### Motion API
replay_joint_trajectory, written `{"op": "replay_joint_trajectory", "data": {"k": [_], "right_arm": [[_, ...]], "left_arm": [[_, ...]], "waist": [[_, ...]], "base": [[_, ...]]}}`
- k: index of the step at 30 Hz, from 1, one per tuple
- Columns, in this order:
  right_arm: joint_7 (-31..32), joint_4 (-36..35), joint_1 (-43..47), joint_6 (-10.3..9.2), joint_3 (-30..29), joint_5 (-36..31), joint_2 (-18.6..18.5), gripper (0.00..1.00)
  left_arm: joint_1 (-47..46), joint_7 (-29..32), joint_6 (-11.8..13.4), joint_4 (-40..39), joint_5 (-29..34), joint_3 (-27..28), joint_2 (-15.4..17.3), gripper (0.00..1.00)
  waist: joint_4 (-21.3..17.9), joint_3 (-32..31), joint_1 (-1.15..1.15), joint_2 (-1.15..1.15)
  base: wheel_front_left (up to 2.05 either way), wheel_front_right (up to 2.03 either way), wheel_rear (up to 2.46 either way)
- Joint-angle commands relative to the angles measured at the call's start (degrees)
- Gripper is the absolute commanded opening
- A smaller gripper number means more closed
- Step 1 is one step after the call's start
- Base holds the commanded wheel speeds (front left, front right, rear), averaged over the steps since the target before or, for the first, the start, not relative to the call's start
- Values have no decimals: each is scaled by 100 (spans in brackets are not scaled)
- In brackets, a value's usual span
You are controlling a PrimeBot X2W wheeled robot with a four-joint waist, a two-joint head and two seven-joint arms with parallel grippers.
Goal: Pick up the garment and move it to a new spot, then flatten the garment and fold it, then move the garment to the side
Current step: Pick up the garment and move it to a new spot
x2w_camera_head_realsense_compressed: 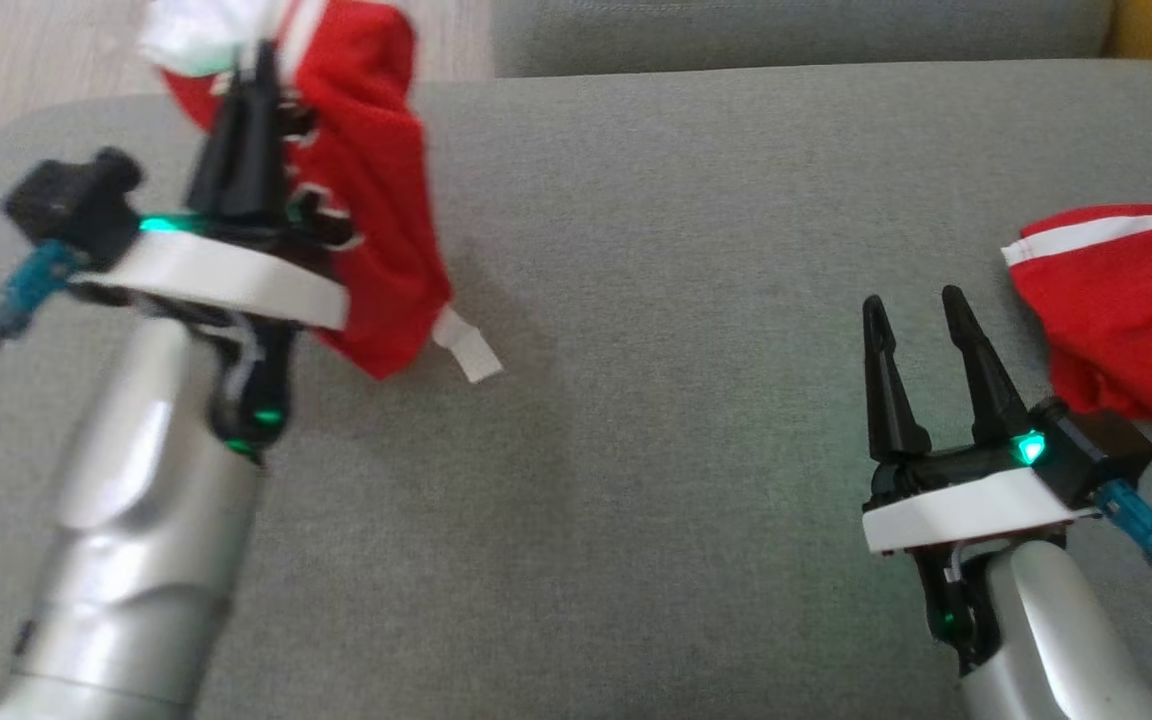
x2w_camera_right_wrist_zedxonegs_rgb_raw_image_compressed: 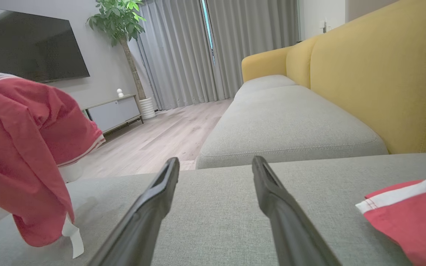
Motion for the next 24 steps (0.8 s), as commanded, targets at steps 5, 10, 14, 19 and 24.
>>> {"op": "replay_joint_trajectory", "data": {"k": [5, 10, 14, 19, 24], "right_arm": [[-62, -188, -102, 37, 206, 121, -9, 100], [-62, -234, -146, 37, 242, 203, -9, 100], [-62, -278, -172, 37, 264, 261, -9, 100], [-62, -325, -239, 37, 322, 303, -9, 100], [-62, -370, -326, 37, 386, 337, -9, 100]], "left_arm": [[-81, 5, 124, -853, -33, -120, -346, 0], [-161, 92, 426, -1500, -69, -287, -728, 0], [-192, 269, 760, -1972, -190, -377, -883, 0], [-179, 379, 954, -1884, -134, -470, -872, 0], [-264, 254, 783, -767, -106, -397, -645, 0]], "waist": [[-228, -93, 1, 0], [-452, -95, 1, 0], [-606, -42, 1, 0], [-749, 102, 1, 0], [-861, 244, 1, 0]], "base": [[0, 0, 0], [0, 0, 0], [0, 0, 0], [0, 0, 0], [0, 0, 0]]}}
